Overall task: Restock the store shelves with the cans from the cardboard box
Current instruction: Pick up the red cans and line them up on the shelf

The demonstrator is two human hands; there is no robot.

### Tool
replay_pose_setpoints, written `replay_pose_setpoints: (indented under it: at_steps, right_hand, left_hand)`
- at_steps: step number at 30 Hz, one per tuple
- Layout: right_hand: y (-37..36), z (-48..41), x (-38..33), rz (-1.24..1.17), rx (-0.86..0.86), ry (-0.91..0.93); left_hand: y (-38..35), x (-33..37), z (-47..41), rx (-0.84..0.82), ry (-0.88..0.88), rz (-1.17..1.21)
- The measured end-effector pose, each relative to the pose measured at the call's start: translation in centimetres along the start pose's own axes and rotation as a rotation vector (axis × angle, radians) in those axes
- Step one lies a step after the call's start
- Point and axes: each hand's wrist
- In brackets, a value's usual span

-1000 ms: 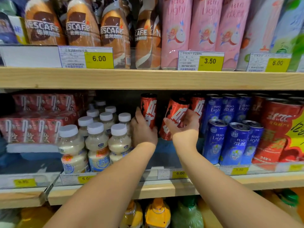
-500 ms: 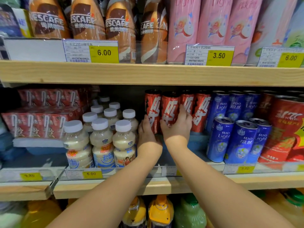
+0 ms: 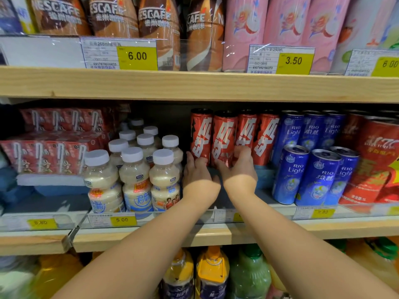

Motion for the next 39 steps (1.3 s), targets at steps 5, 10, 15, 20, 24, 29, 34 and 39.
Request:
replay_pose_setpoints:
  at_steps: [5, 10, 15, 20, 24, 29, 34, 39]
  right_hand:
    - [-1.1, -0.6, -0.2, 0.059, 0.006, 0.046]
    - [-1.3, -0.9, 0.3, 0.127, -0.003, 0.095]
    - [-0.9, -1.0, 0.1, 0.182, -0.051, 0.063]
    - [2.0, 0.4, 1.0, -0.069, -0.081, 0.089]
    - [5.5, 4.0, 4.5, -0.074, 0.151, 0.156]
    - [9.6, 10.9, 11.4, 0.015, 0.34, 0.121]
    - [13.3, 19.6, 19.5, 0.19, 0.335, -0.133]
    - [16.0, 28.4, 25.5, 0.296, 0.215, -0.434]
  left_hand:
    - [0.1, -0.2, -0.3, 0.004, 0.017, -0.003]
    - [0.3, -0.2, 0.0, -0.029, 0.034, 0.001]
    - [1.2, -0.1, 0.3, -0.052, 0.054, -0.026]
    - [2.0, -0.5, 3.2, 0.072, -0.041, 0.102]
    - [1.1, -0.3, 7.0, 0.233, -0.234, 0.408]
    - [-4.8, -1.2, 13.3, 0.141, -0.376, 0.515]
    - [-12.6, -4.1, 20.8, -0.271, -0.545, 0.374]
    - [-19.7, -7.4, 25.2, -0.945, -0.338, 0.006]
Point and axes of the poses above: each hand's wrist, its own z-axis away from the middle knuckle, its own y-axis out of the back of the hand, x = y × z, and after that the axes turned 4 degrees about y, right-handed
